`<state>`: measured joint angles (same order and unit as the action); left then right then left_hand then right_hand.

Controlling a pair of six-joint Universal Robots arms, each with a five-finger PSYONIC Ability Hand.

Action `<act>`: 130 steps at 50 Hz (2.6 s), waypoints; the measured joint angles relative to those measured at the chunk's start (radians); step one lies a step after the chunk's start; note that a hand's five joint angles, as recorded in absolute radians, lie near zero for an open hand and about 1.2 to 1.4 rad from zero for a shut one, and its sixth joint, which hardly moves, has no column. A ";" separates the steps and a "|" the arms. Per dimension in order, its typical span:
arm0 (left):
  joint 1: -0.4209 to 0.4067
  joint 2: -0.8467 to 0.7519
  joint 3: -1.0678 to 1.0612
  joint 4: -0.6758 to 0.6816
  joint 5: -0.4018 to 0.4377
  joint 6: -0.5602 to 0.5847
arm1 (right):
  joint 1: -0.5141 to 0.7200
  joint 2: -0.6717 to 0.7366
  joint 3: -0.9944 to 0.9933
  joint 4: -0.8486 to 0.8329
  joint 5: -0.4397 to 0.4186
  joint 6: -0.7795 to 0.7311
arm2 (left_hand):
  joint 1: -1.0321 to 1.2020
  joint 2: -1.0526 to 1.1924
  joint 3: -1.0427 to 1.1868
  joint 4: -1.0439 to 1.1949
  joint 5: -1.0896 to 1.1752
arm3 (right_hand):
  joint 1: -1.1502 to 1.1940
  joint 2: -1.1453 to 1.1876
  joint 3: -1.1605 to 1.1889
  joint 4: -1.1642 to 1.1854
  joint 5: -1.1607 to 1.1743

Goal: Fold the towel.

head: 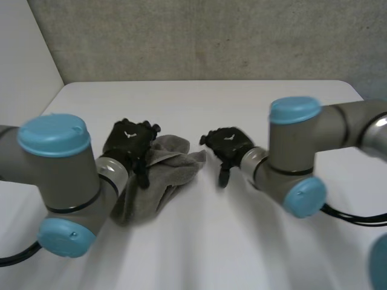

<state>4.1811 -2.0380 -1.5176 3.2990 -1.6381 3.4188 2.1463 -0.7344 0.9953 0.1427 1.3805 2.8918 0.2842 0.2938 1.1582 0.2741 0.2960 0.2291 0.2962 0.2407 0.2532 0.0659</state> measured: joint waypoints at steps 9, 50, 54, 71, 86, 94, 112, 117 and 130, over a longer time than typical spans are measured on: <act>0.001 -0.102 0.039 0.045 0.015 0.001 | 0.080 0.140 -0.130 0.000 0.002 0.072 | 0.199 0.186 0.000 0.209 0.184 | 0.119 0.050 0.103 0.092 0.112; 0.095 0.260 -0.098 0.052 0.013 -0.048 | -0.141 -0.472 0.107 0.087 0.007 -0.104 | 0.950 0.941 0.071 0.958 0.944 | 1.100 1.014 1.083 1.078 1.106; 0.088 0.256 -0.150 0.053 0.014 -0.049 | -0.144 -0.544 0.222 0.090 0.004 -0.223 | 0.895 0.886 0.023 0.903 0.890 | 1.100 1.014 1.083 1.078 1.106; 0.091 0.271 -0.293 0.049 0.015 -0.042 | 0.028 -0.194 0.147 0.002 0.004 -0.116 | 0.419 0.414 -0.452 0.433 0.400 | 0.143 0.080 0.135 0.106 0.083; 0.105 0.287 -0.396 0.081 0.013 -0.040 | 0.114 0.183 -0.283 0.077 0.006 0.027 | 0.314 0.304 -0.565 0.331 0.282 | 0.759 0.700 0.742 0.733 0.752; 0.118 0.287 -0.397 0.113 0.014 -0.040 | 0.112 0.207 -0.331 0.089 0.006 0.056 | 0.361 0.355 -0.511 0.371 0.354 | 1.092 1.013 1.079 1.077 1.093; 0.132 0.293 -0.377 0.136 0.025 -0.039 | -0.007 -0.264 0.046 0.098 -0.009 0.023 | 0.344 0.330 -0.536 0.357 0.313 | 1.092 1.013 1.085 1.077 1.093; 0.135 0.222 -0.361 0.164 0.040 -0.041 | -0.046 -0.401 0.250 0.051 -0.011 -0.058 | 0.364 0.357 -0.509 0.374 0.355 | 1.092 1.013 1.088 1.077 1.093; 0.098 0.099 -0.315 0.193 0.101 -0.080 | -0.135 -0.625 0.626 -0.090 -0.013 -0.205 | 0.453 0.443 -0.422 0.463 0.440 | 1.092 1.013 1.088 1.077 1.093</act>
<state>4.2792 -1.9395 -1.8323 3.4923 -1.5374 3.3392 2.0116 -1.3594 1.6211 0.0531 1.3676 2.6871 0.7367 0.7369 0.7363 0.7375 0.7359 1.3208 1.3088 1.3287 1.3302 1.1594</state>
